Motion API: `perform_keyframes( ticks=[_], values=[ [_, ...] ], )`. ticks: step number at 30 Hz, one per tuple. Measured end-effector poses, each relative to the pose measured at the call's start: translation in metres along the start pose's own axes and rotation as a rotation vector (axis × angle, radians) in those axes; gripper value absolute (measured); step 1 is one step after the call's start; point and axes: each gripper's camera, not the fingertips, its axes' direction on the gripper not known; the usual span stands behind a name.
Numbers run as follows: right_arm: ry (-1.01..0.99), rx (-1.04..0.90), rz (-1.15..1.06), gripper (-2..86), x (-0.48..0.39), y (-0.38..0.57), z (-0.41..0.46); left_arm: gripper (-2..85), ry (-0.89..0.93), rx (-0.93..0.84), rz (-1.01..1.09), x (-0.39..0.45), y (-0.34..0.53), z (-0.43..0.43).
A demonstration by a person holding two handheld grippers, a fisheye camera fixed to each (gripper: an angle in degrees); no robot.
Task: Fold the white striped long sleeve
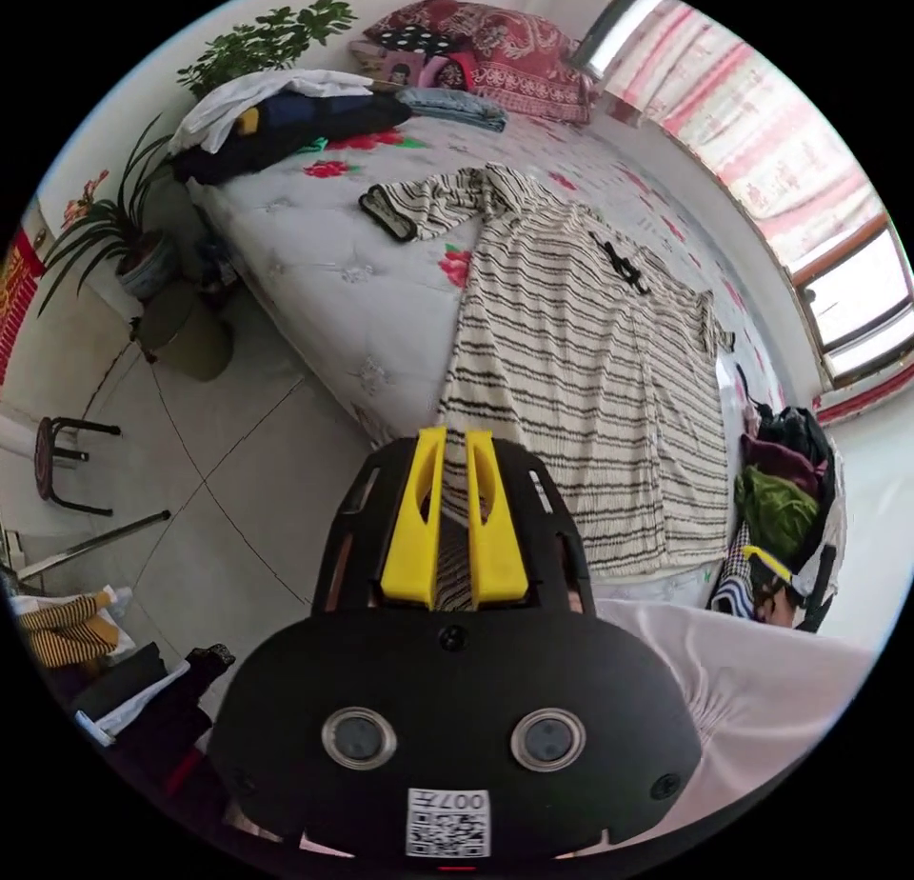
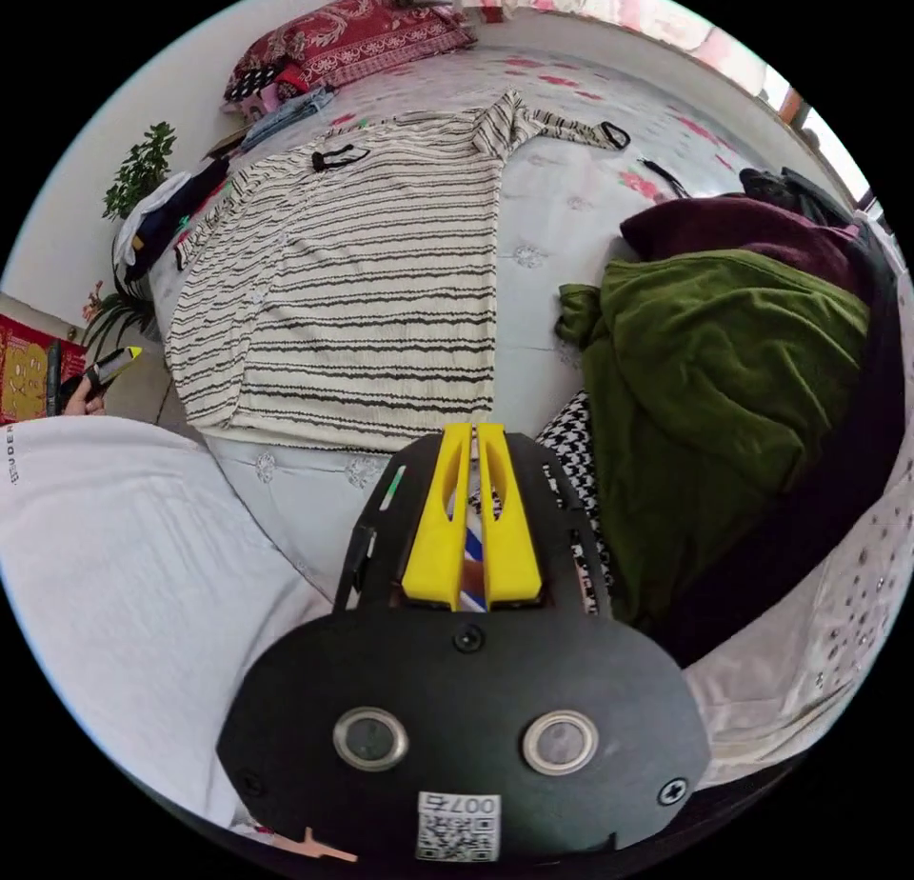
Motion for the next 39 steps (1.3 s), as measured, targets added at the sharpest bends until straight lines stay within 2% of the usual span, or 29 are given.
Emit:
perform_keyframes(
  ticks=[2, 7, 13, 16, 18, 22, 25, 27, 30, 32, 36, 39],
  values=[
    [-0.041, 0.083, 0.029, -0.1, -0.019, -0.006, -0.023, 6.5, 0.023, 0.025, -0.034, -0.018, -0.035, 0.001],
    [-0.112, 0.115, 0.067, 0.0, -0.067, -0.03, -0.034, 13.1, 0.051, 0.042, -0.062, -0.052, -0.124, 0.017],
    [-0.208, 0.037, 0.052, -0.2, -0.122, -0.07, -0.023, 14.6, 0.015, -0.081, -0.044, -0.075, -0.199, 0.072],
    [-0.182, 0.036, 0.037, -0.2, -0.146, -0.085, -0.026, 10.8, -0.052, -0.098, -0.105, -0.091, -0.215, 0.089],
    [-0.161, 0.038, 0.034, -0.3, -0.158, -0.091, -0.028, 4.9, -0.105, -0.094, -0.15, -0.104, -0.221, 0.093],
    [-0.149, 0.033, 0.053, -0.3, -0.173, -0.096, -0.025, -0.3, -0.033, -0.061, -0.086, -0.122, -0.23, 0.091],
    [-0.141, 0.011, 0.094, -0.3, -0.174, -0.095, -0.02, -0.8, 0.122, 0.081, -0.087, -0.15, -0.239, 0.046],
    [-0.148, 0.01, 0.117, -0.3, -0.172, -0.093, -0.019, -0.9, 0.248, 0.315, -0.029, -0.169, -0.249, -0.027],
    [-0.159, 0.022, 0.145, -0.3, -0.17, -0.094, -0.018, -1.0, 0.159, 0.588, 0.032, -0.195, -0.26, -0.109],
    [-0.171, 0.03, 0.159, -0.3, -0.169, -0.099, -0.015, -1.0, 0.117, 0.657, -0.004, -0.221, -0.268, -0.127],
    [-0.213, 0.036, 0.173, -0.3, -0.17, -0.112, -0.008, -1.0, 0.127, 0.528, -0.256, -0.289, -0.27, -0.104],
    [-0.224, 0.058, 0.177, -0.3, -0.173, -0.119, -0.009, -1.0, 0.148, 0.631, -0.279, -0.309, -0.237, -0.107]
  ],
)
